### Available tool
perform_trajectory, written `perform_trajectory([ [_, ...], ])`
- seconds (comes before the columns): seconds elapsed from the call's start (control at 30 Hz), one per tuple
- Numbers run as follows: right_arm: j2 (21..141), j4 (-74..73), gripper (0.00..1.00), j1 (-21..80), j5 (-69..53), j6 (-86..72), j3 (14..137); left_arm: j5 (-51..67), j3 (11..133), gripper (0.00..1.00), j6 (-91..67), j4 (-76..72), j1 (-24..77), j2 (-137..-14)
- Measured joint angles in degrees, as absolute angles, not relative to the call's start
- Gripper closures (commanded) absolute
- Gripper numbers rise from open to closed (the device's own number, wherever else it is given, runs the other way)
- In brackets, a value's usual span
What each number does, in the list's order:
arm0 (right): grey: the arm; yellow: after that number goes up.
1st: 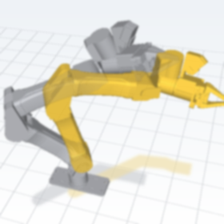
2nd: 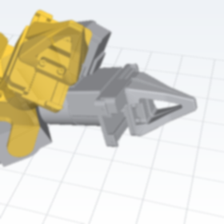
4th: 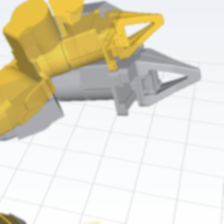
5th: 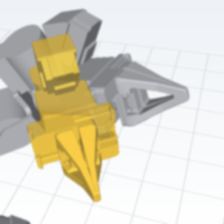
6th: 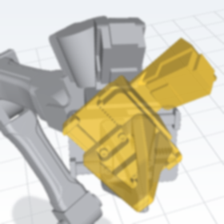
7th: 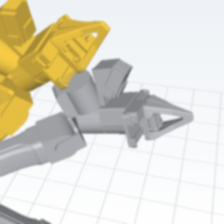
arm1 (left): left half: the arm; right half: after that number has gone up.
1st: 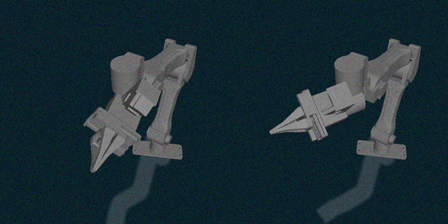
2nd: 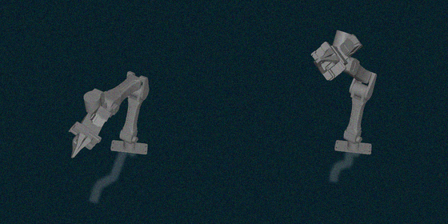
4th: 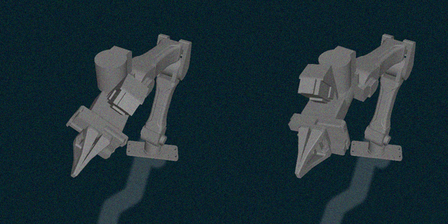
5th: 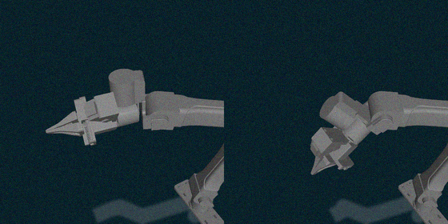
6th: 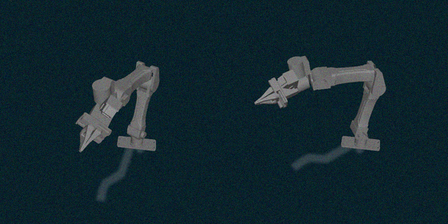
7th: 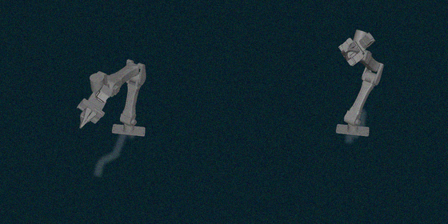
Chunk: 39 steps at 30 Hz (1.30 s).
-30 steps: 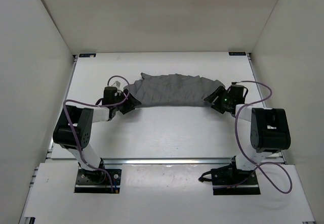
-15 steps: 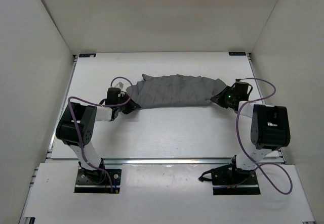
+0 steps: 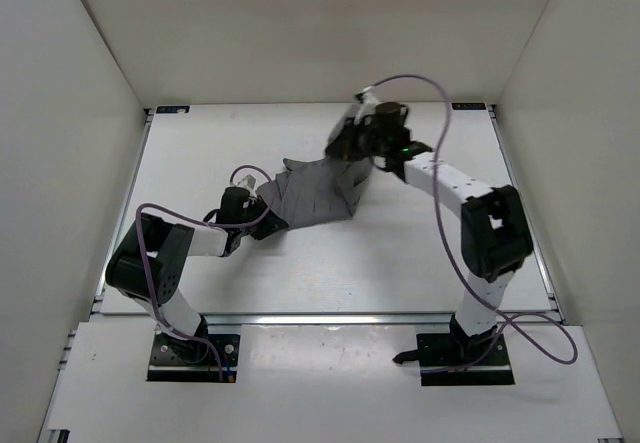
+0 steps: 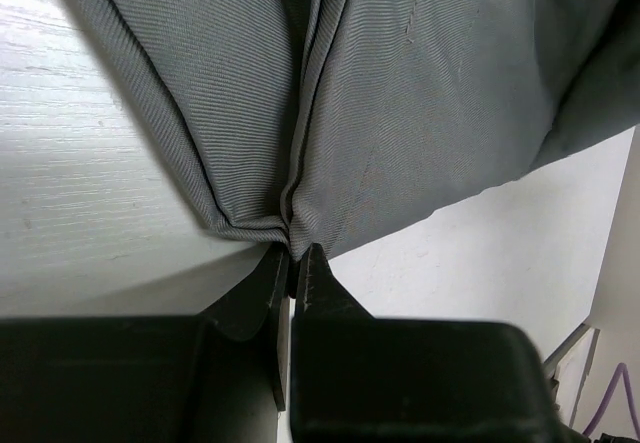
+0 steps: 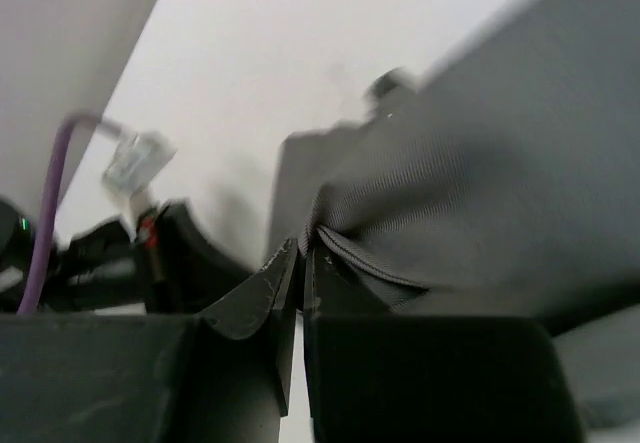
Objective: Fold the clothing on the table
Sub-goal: Fold the skirt
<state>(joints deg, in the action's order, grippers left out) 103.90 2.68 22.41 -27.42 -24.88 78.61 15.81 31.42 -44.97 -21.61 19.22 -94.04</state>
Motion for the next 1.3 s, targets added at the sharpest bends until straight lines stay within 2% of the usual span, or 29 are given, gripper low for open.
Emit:
perform_trajectory([
  [0.13, 112.33, 0.34, 1.0, 32.97, -30.2, -23.62, 81.78, 15.81, 31.05, 1.0, -45.06, -22.09, 19.0, -93.91],
  [0.23, 118.32, -2.76, 1.0, 37.1, -32.03, -23.29, 82.98, 15.84, 29.91, 1.0, -45.1, -23.09, 18.7, -93.34],
  [0.53, 121.86, -5.02, 0.99, 39.62, -33.19, -23.73, 84.31, 17.78, 26.52, 1.0, -45.5, -27.64, 16.97, -92.77],
  [0.57, 122.13, -5.41, 0.87, 39.59, -33.91, -23.68, 85.06, 18.04, 26.48, 0.94, -45.45, -27.79, 16.91, -92.77],
  [0.6, 122.45, -5.89, 0.73, 39.57, -34.65, -23.44, 86.06, 18.28, 26.44, 0.71, -45.41, -27.9, 16.78, -92.77],
  [0.63, 122.8, -6.13, 0.65, 39.57, -35.55, -22.61, 86.96, 18.61, 26.24, 0.64, -44.95, -28.23, 16.6, -92.77],
  [0.7, 122.87, -6.0, 0.59, 39.35, -38.61, -20.97, 87.72, 19.88, 25.65, 0.52, -45.52, -29.32, 16.21, -92.53],
  [0.73, 122.61, -5.06, 0.56, 39.29, -40.62, -20.47, 87.68, 20.27, 25.43, 0.02, -45.54, -29.58, 15.99, -92.12],
  [0.8, 120.92, -2.04, 0.53, 38.65, -45.01, -20.58, 86.0, 21.54, 24.29, 0.01, -47.11, -30.98, 15.42, -89.56],
  [1.0, 101.16, 11.88, 0.44, 36.71, -42.96, -20.88, 68.73, 16.84, 17.37, 0.02, -48.1, -27.57, 13.98, -71.64],
  [1.13, 88.64, 18.87, 0.44, 35.79, -38.5, -21.93, 58.02, 15.27, 17.37, 0.01, -46.5, -20.64, 11.9, -59.27],
  [1.3, 75.5, 22.72, 0.44, 28.45, -32.58, -23.27, 45.23, 13.82, 17.74, 0.01, -41.39, -11.53, 8.23, -46.7],
])
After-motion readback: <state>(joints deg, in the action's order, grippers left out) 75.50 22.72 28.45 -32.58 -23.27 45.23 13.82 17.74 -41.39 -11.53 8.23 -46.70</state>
